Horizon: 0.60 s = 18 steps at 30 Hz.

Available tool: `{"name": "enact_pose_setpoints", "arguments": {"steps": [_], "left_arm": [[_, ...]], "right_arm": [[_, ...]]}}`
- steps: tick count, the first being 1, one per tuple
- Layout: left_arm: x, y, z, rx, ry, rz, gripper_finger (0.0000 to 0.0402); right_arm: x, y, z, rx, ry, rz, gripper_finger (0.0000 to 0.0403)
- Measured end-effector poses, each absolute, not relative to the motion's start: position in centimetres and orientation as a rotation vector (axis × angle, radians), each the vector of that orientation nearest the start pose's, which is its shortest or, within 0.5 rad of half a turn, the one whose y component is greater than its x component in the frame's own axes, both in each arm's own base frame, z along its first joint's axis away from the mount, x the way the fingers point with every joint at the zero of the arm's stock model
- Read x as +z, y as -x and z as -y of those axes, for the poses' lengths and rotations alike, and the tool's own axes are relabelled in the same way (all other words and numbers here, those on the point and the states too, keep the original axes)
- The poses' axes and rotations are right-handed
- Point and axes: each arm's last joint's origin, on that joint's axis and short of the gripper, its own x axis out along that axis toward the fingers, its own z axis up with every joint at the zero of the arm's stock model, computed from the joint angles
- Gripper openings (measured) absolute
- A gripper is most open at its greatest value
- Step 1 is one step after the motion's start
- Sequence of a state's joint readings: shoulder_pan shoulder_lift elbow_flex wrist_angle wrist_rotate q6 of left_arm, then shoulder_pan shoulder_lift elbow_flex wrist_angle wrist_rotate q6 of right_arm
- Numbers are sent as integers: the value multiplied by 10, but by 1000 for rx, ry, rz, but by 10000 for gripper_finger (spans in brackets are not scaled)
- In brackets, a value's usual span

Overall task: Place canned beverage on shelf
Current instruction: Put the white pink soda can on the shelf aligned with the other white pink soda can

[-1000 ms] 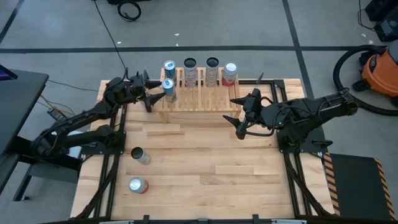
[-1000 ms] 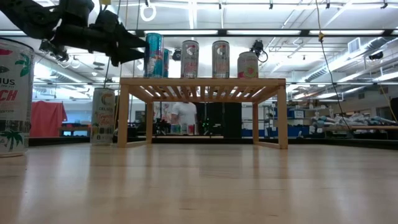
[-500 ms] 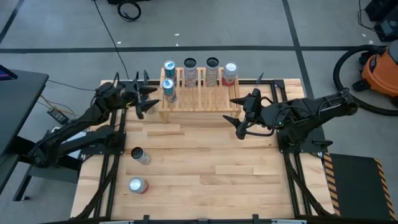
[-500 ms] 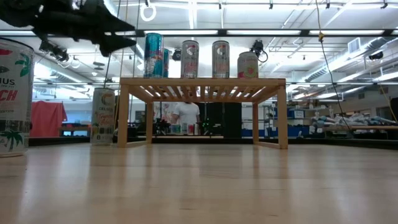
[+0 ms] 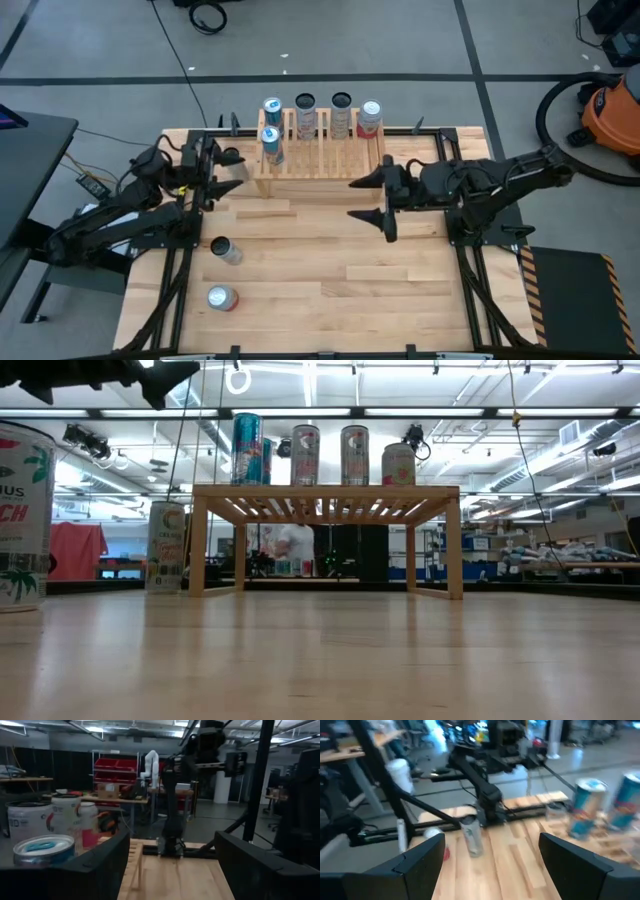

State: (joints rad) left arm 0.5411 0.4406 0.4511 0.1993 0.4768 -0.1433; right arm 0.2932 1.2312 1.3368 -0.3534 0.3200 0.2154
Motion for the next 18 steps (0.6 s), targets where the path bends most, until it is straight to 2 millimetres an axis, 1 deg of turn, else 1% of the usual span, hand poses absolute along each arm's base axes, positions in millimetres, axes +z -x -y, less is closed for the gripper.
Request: {"name": "enact_pose_setpoints", "arguments": {"steps": [5,11,13,18], "left_arm": [[296,-108,-49,54,55,167,293],[296,-108,-50,68,56,171,293],[296,-108,-50,67,70,171,293],[296,-108,-48,35,123,170,293]], "right_arm": [[415,-258,-71,1,-56,-209,333],[415,-259,-78,34,45,-194,354],[417,-261,-78,31,30,-169,361],[414,-261,-77,18,-17,-194,367]]}}
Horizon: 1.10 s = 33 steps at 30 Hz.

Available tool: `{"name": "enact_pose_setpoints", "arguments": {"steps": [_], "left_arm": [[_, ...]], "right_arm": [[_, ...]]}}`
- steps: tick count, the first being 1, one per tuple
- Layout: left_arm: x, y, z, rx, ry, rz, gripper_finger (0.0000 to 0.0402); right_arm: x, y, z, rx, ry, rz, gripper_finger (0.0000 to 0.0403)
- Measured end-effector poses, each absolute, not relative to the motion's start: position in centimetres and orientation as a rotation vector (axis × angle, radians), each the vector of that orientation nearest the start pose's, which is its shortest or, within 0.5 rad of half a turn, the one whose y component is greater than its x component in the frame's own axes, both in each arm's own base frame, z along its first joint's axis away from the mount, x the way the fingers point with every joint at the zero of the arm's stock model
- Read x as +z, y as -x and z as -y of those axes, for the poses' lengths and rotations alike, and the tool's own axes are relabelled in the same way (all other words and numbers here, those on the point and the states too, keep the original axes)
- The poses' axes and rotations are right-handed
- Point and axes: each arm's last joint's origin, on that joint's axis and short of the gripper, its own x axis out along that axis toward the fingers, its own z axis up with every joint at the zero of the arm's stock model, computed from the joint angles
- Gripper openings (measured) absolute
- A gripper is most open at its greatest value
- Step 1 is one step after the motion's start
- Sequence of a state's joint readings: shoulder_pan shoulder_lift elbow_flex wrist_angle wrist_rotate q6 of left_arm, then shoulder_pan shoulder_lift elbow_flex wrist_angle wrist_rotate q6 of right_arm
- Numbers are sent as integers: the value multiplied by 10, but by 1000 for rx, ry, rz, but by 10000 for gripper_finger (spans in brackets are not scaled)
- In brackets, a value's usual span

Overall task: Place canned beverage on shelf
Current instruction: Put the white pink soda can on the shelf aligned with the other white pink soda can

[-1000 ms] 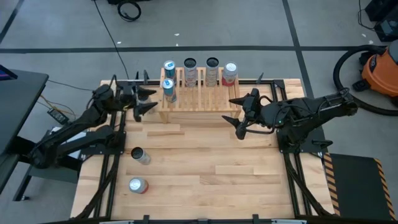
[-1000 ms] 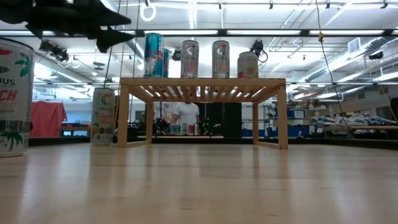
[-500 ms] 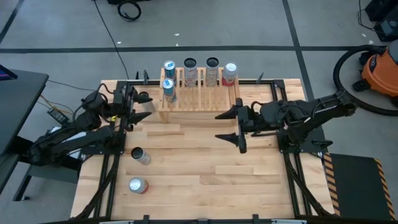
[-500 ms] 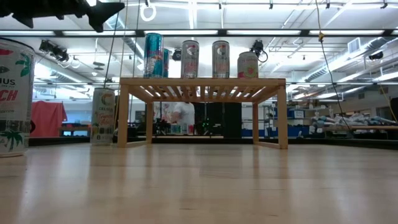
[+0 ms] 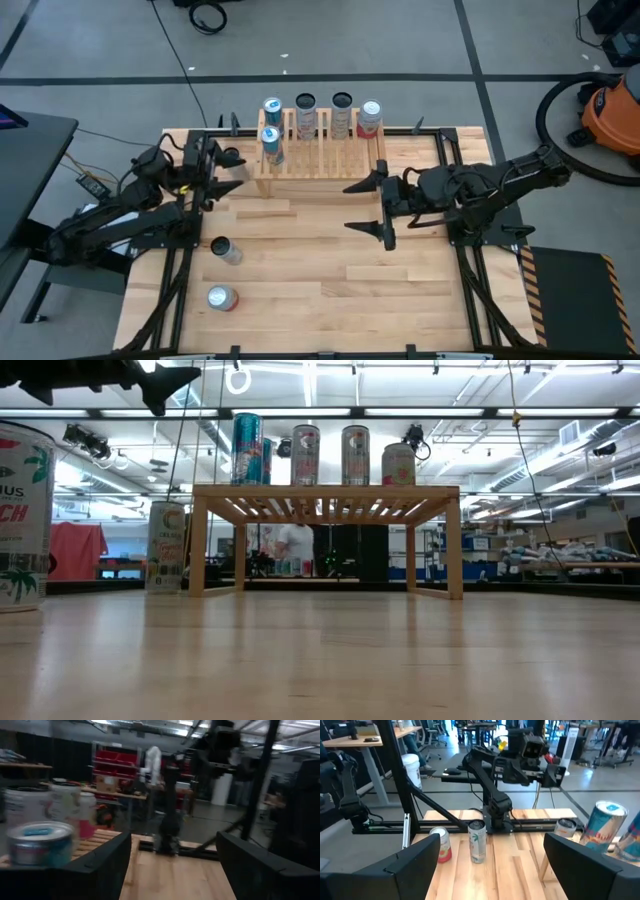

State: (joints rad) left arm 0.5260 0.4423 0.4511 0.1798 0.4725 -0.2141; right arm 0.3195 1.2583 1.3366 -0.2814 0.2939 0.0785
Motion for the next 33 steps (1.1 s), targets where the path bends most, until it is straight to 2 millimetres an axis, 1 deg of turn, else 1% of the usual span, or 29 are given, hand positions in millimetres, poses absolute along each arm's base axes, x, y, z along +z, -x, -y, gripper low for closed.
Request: {"name": "enact_pose_setpoints", "arguments": {"steps": [3,6,10,13,18,23,25,29,31,33], "left_arm": [[293,-108,-43,-29,148,137,293],[285,-108,-38,-57,171,49,293],[276,-109,-34,-21,160,-31,293],[276,-110,-32,14,132,-24,293],[277,-112,-26,-53,50,-16,293],[277,-112,-22,-81,-6,-16,293],[277,-113,-21,-85,6,-16,293],[273,-113,-17,-114,105,-64,293],[268,-113,-14,-134,98,-110,293],[266,-114,-11,-113,102,-140,293]], "right_arm": [[413,-260,-78,18,-20,-204,365],[413,-260,-78,13,-20,-205,364],[415,-261,-76,-56,-14,-188,364],[415,-261,-73,-97,-4,-187,364],[415,-262,-70,-112,-4,-186,364],[414,-262,-70,-118,-2,-190,364],[414,-261,-70,-128,-1,-189,364],[415,-261,-70,-128,-1,-188,364],[414,-261,-70,-128,-1,-189,364],[414,-261,-70,-128,0,-189,364]]}}
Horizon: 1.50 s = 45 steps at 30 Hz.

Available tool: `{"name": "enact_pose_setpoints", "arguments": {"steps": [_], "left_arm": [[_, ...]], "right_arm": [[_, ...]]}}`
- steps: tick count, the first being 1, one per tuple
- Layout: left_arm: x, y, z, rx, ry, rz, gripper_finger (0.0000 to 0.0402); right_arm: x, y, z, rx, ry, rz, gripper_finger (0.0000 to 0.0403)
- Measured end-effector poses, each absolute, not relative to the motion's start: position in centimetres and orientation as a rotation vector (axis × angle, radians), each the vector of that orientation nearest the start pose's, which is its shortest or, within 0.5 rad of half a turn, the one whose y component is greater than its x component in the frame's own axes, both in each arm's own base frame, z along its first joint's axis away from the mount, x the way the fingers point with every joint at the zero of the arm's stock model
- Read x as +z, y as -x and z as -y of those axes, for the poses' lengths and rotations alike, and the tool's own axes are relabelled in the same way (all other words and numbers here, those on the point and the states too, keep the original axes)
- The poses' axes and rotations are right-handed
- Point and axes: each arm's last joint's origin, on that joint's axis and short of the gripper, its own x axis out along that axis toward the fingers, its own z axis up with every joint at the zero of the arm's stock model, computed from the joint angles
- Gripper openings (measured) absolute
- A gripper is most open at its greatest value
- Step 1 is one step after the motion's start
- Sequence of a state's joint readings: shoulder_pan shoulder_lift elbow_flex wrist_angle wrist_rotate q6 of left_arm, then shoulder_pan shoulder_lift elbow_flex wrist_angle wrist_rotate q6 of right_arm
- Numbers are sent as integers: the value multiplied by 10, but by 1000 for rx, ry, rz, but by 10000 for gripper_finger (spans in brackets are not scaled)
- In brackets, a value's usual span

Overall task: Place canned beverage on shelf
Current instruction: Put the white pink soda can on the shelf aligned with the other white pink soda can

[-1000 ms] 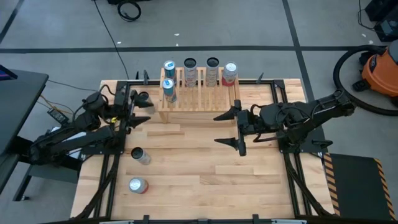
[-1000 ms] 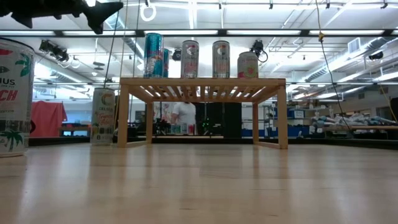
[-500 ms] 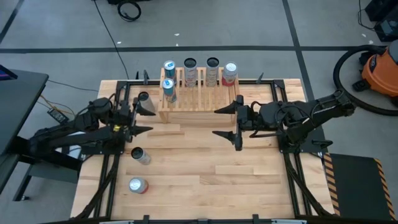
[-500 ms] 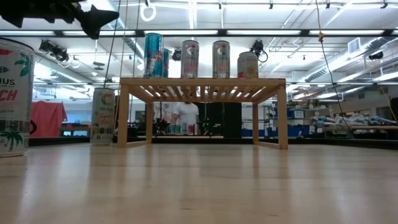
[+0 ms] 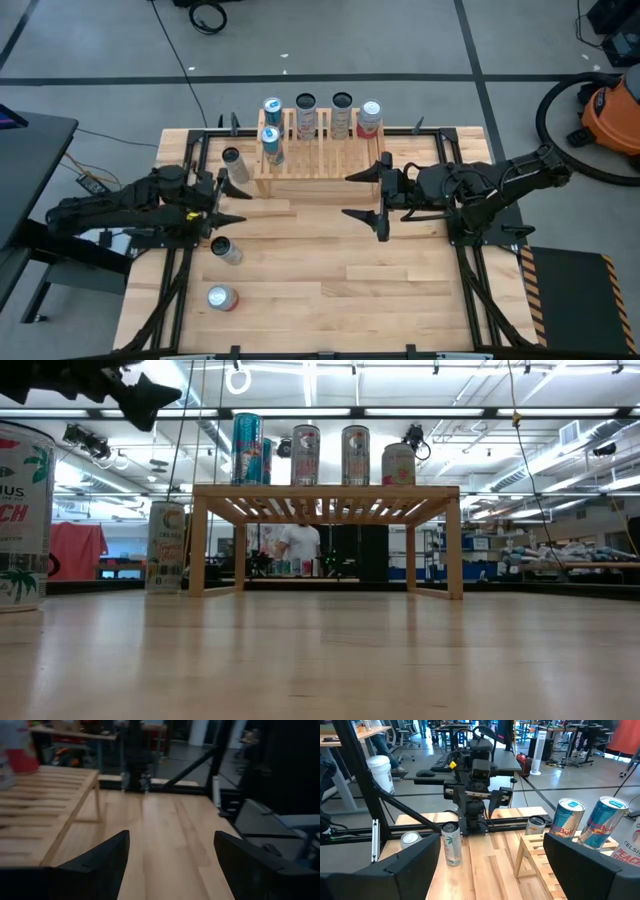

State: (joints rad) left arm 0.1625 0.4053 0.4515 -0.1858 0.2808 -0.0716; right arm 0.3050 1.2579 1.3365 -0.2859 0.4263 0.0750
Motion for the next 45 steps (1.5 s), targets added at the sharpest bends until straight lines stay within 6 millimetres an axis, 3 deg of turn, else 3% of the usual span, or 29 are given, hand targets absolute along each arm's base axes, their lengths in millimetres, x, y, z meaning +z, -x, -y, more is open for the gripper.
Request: {"name": "enact_pose_setpoints", "arguments": {"steps": [4,8,15,19,25,45], "left_arm": [[265,-115,-4,-68,117,-150,293],[277,-109,5,-91,161,-188,293],[302,-106,19,-19,220,-377,293],[309,-111,31,-40,255,-582,293],[306,-113,42,85,255,-888,293],[281,-130,79,171,316,-1154,293]], "right_arm": [[414,-261,-70,-127,0,-191,364],[413,-261,-70,-128,5,-204,364],[411,-261,-70,-129,12,-221,364],[411,-261,-70,-129,13,-225,364],[410,-260,-69,-129,18,-238,364],[408,-260,-69,-125,51,-256,364]]}}
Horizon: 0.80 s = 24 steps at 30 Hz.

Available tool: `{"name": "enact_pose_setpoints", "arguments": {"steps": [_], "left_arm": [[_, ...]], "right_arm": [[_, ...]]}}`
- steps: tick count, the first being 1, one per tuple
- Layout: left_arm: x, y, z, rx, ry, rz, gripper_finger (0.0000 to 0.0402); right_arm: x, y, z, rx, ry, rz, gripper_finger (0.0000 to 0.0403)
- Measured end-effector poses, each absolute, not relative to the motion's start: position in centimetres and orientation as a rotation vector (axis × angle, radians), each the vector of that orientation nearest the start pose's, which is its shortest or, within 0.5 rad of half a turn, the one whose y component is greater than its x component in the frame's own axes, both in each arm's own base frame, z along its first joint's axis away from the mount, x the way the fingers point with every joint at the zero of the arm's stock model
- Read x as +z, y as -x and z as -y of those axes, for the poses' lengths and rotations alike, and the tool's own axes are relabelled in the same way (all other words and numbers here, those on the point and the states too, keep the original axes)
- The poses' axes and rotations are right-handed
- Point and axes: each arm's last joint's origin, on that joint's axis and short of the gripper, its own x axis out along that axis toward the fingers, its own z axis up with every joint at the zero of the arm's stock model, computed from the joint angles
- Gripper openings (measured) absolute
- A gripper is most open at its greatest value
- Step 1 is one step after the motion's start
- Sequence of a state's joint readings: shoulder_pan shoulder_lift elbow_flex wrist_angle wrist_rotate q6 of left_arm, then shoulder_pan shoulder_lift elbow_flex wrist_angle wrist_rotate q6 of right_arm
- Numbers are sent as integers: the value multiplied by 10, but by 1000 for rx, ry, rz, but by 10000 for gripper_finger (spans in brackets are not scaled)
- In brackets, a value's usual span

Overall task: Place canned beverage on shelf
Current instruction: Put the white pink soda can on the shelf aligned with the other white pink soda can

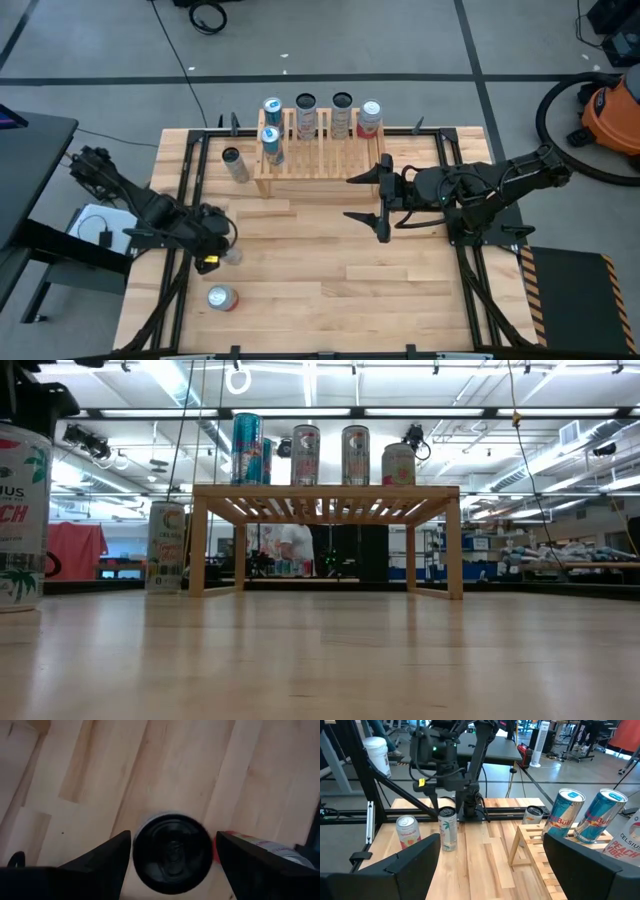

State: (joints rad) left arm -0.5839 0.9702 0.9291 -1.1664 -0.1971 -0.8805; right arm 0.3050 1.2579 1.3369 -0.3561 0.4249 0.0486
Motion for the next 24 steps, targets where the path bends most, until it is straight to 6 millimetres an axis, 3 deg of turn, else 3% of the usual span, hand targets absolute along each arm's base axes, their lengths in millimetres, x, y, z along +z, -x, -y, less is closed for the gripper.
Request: {"name": "enact_pose_setpoints", "arguments": {"steps": [24], "left_arm": [[276,-132,83,231,363,-1181,293]], "right_arm": [[408,-260,-70,-117,49,-255,364]]}}
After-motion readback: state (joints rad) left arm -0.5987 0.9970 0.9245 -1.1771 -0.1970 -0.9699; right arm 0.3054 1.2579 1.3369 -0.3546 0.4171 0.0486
